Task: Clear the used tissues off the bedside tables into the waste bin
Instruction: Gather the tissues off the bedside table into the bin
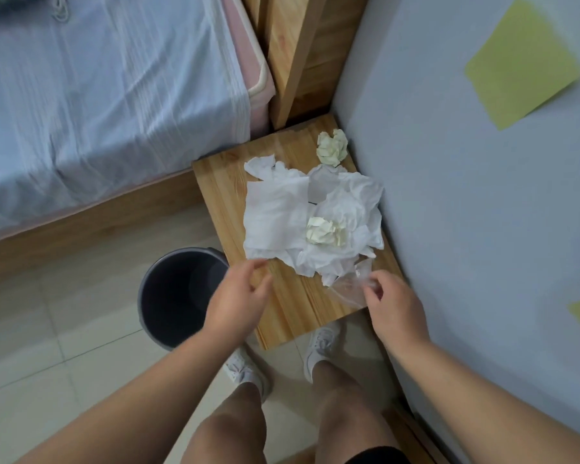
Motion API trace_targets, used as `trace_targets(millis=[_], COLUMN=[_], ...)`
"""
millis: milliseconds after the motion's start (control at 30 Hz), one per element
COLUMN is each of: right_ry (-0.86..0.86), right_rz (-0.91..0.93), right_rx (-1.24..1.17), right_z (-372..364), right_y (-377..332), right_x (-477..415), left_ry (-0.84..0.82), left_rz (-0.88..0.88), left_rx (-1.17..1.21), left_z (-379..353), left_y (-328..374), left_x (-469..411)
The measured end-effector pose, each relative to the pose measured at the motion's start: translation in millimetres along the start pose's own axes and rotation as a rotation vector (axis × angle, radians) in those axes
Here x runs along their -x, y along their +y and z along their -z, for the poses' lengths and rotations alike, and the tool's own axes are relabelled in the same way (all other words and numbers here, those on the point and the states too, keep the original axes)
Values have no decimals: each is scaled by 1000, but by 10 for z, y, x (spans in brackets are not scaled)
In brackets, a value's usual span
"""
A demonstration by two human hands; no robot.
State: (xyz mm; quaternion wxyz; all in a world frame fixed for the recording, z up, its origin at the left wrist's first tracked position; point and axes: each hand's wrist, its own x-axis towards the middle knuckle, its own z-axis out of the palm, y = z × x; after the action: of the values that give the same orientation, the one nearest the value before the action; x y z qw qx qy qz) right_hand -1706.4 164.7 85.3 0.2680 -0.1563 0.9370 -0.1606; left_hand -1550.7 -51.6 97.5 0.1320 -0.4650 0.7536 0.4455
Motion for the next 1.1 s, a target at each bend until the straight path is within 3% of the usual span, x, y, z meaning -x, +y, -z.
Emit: trace_targets(millis=[167,300,433,500,667,833,1100], right_ry=[86,121,106,92,-1,-142,-352], right_rz=[62,72,107,115,116,167,199], right_rx=[-130,-307,-394,-425,-465,-454,-274], right_z=[314,498,514,473,273,-80,-1188], right_y=[-184,-427,-645,-748,-1040,-1427,-2084], right_x=[174,239,242,243,286,339,321], left_ry=[171,169,192,206,122,167,399], left_rz=[14,135,103,95,71,116,525], left_rx=[-89,-79,-22,68,559,621,729], left_z=[26,7,-13,10,152,279,404], left_y=[218,238,175,140,-57,-727,-2246], left_x=[-644,-933,-973,-894,-484,28,588])
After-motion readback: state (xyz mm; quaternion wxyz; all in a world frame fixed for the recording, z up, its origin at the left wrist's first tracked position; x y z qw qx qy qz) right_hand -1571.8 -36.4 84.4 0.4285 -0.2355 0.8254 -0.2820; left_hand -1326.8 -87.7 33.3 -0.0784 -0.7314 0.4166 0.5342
